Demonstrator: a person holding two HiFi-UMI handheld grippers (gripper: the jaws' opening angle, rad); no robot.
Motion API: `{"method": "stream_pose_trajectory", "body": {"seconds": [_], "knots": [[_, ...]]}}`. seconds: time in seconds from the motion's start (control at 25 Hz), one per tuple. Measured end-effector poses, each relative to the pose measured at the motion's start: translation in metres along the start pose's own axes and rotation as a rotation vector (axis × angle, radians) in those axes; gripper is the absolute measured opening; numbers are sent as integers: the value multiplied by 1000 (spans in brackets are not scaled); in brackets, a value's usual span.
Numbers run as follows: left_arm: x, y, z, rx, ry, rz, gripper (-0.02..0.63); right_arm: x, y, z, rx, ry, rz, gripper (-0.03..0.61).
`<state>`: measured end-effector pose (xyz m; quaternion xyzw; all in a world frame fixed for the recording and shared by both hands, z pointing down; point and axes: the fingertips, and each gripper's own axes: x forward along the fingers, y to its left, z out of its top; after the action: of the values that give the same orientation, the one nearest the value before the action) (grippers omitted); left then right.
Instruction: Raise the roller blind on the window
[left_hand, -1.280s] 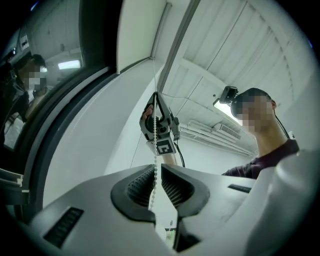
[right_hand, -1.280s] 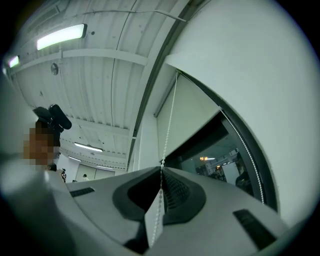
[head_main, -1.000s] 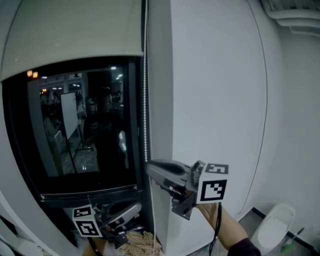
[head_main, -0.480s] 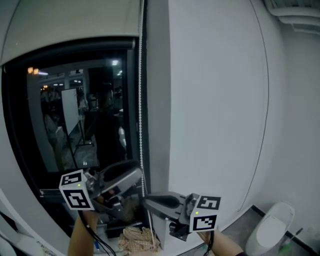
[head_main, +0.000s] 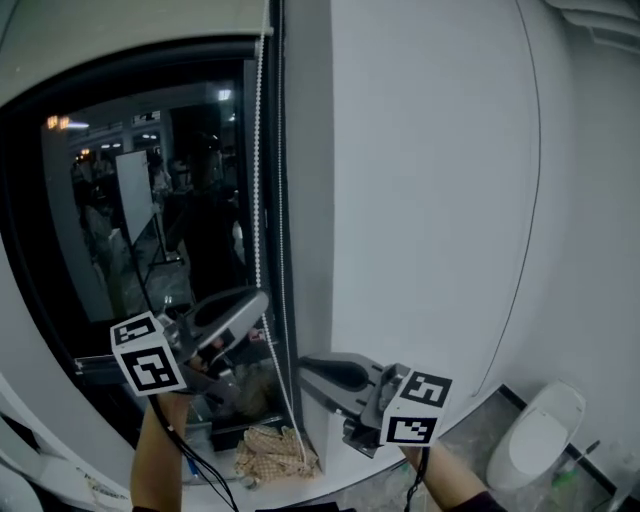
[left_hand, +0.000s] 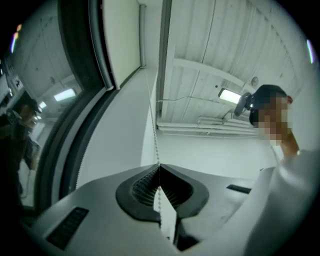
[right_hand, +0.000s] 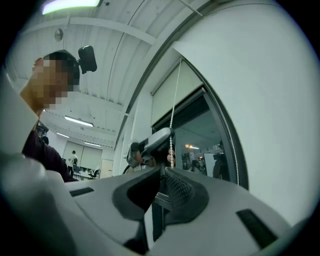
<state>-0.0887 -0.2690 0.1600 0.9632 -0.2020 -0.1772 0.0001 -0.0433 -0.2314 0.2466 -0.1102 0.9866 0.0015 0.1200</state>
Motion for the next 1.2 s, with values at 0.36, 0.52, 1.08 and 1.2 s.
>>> {"method": "stream_pose_trajectory", "body": {"seconds": [0.36, 0.52, 1.08, 1.2], "knots": [[-1, 75, -3, -32, -51, 207, 15, -24, -26, -3, 184, -103, -60, 18], [-17, 90, -7, -72, -132, 269, 17, -30, -38, -1, 226, -136, -85, 19], [-44, 26, -81, -328, -61, -8, 11, -9, -34, 7, 132, -107, 12, 9], [-48, 10, -89, -349, -88, -39, 11, -9, -29, 7, 138, -117, 26, 8]]}}
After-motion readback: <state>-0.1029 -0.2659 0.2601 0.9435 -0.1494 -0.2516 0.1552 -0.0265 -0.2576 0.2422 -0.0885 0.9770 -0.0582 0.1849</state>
